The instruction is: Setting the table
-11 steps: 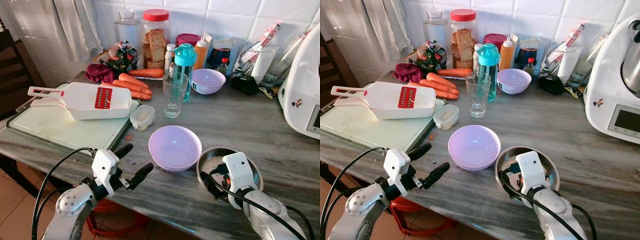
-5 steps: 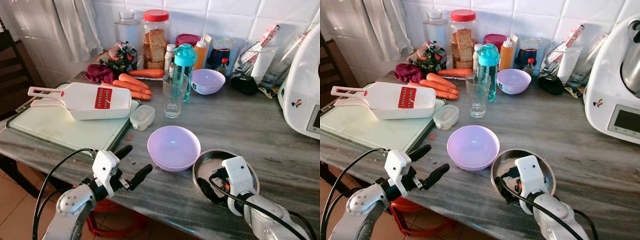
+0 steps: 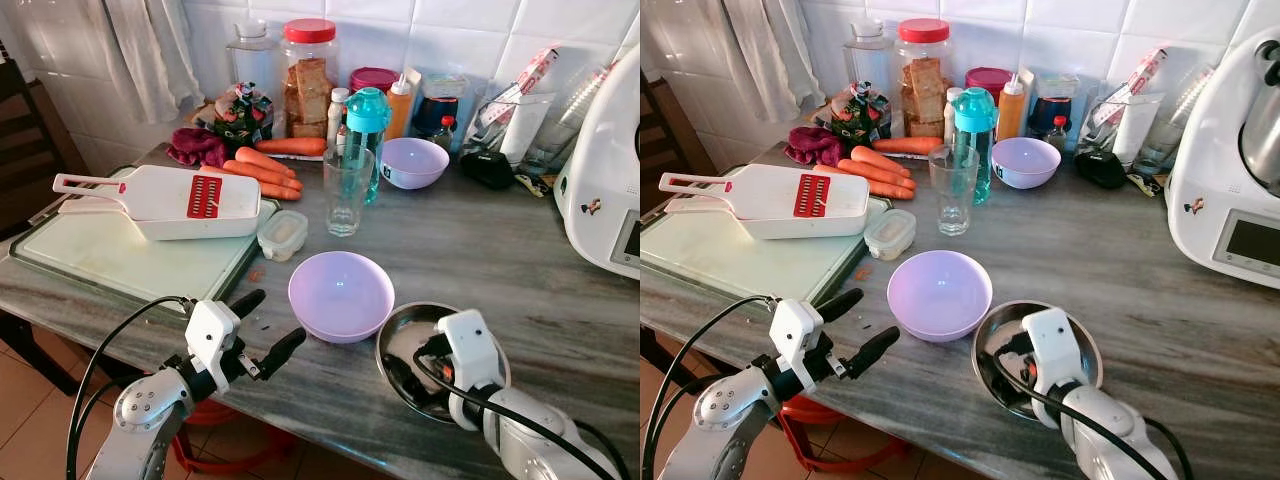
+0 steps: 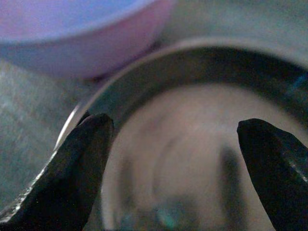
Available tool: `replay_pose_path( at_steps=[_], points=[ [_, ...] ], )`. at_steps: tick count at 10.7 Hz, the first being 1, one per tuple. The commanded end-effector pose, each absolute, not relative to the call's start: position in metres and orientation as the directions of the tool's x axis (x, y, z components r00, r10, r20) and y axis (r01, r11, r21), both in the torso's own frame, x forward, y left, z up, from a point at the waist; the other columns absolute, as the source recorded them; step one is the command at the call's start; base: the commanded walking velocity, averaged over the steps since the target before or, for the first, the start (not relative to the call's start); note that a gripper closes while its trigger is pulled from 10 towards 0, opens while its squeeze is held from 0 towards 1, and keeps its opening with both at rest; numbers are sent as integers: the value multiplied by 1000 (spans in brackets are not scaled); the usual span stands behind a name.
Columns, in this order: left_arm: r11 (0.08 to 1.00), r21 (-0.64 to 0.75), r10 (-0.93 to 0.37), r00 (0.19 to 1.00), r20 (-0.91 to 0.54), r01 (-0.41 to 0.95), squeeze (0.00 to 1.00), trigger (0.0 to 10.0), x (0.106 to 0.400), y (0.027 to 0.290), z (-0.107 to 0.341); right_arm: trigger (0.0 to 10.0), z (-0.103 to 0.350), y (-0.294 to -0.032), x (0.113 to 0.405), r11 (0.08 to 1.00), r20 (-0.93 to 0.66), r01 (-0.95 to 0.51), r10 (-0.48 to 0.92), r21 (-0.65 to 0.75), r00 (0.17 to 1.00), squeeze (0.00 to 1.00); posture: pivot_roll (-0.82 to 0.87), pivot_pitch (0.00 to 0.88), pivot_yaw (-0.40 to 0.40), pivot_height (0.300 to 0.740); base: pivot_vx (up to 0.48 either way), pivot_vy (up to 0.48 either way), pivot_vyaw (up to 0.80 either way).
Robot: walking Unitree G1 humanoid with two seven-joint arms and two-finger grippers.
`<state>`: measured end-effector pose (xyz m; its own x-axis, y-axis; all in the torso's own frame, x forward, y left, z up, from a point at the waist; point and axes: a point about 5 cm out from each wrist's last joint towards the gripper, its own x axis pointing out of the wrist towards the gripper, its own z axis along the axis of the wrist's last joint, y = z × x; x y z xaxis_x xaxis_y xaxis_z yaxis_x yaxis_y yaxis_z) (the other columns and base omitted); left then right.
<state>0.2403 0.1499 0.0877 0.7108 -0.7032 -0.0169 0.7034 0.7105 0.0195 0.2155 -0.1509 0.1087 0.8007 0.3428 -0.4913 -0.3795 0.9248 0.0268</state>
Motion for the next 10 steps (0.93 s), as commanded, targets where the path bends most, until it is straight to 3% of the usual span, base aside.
replay_pose_path(
  at_steps=[1, 5, 6, 8, 10],
  points=[
    [708, 28, -705, 709, -24, 706, 0, 10000, 240, 150, 86, 10000, 120, -148, 218, 918, -442, -396, 355, -1, 824, 451, 14, 0, 1, 740, 0, 0, 0],
    [717, 37, -696, 718, -22, 696, 0, 10000, 240, 156, 86, 10000, 157, -150, 234, 942, -196, -328, 309, -71, 931, 443, 20, 0, 5, 740, 0, 0, 0],
    [746, 48, -665, 747, -12, 664, 0, 10000, 242, 162, 88, 10000, 167, -150, 240, 950, -99, -295, 286, -103, 953, 373, 25, 0, 5, 740, 0, 0, 0],
    [806, 41, -592, 806, 11, 591, 0, 10000, 246, 172, 90, 10000, 168, -149, 243, 951, -63, -279, 273, -134, 960, 106, 34, 0, 5, 740, 0, 0, 0],
    [868, 63, -496, 866, 59, 492, 0, 10000, 250, 188, 101, 10000, 164, -146, 244, 953, -41, -273, 270, -132, 962, 24, 34, 0, 5, 740, 0, 0, 0]
  ],
)
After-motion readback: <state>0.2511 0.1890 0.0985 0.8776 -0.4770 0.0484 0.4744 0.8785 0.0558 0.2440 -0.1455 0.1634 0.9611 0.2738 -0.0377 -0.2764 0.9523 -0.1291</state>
